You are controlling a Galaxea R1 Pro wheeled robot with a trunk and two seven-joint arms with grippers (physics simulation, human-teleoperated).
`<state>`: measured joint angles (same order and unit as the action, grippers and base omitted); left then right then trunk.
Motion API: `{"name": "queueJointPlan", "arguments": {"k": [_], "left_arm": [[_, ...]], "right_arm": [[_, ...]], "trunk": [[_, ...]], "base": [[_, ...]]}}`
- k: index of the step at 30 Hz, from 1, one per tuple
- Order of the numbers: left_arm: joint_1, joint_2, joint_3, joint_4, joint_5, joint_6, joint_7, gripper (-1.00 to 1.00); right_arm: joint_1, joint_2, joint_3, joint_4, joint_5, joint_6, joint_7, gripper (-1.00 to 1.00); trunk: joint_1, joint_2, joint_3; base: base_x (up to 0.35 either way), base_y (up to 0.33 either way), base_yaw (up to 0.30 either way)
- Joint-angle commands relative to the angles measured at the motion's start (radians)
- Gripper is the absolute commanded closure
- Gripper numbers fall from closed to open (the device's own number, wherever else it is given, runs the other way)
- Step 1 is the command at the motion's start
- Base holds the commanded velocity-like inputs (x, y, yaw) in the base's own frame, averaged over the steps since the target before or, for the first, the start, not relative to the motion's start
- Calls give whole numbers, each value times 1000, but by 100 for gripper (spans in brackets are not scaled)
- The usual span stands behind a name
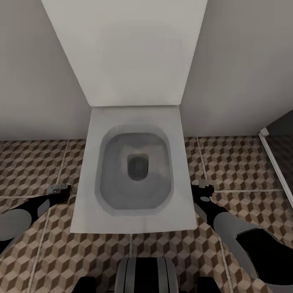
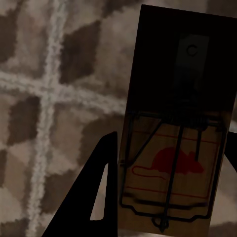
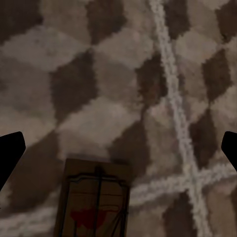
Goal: Take the four mousetraps from the cabinet in the bathroom and place them on the bathroom floor. Make sure all four end up on the same floor surface, and ensure that at least two of them are either under or directly next to the same bathroom sink.
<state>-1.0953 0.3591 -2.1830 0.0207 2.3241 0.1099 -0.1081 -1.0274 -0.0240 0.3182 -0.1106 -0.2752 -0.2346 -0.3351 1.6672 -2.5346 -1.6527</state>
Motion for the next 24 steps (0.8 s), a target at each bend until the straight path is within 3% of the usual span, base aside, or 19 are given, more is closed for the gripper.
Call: {"name": "queueJointPlan", "arguments": {"k": [1, 24], "left_arm": [[0, 0, -8, 2, 11, 7, -8, 100], [0, 1, -8, 2, 11, 7, -8, 100]], "right_arm": [[0, 0, 9, 0, -10, -3, -2, -100], [0, 1, 5, -1, -10, -3, -5, -100]], "trunk": [[0, 0, 0], [0, 0, 0]], "base": [[0, 0, 0], [0, 0, 0]]}}
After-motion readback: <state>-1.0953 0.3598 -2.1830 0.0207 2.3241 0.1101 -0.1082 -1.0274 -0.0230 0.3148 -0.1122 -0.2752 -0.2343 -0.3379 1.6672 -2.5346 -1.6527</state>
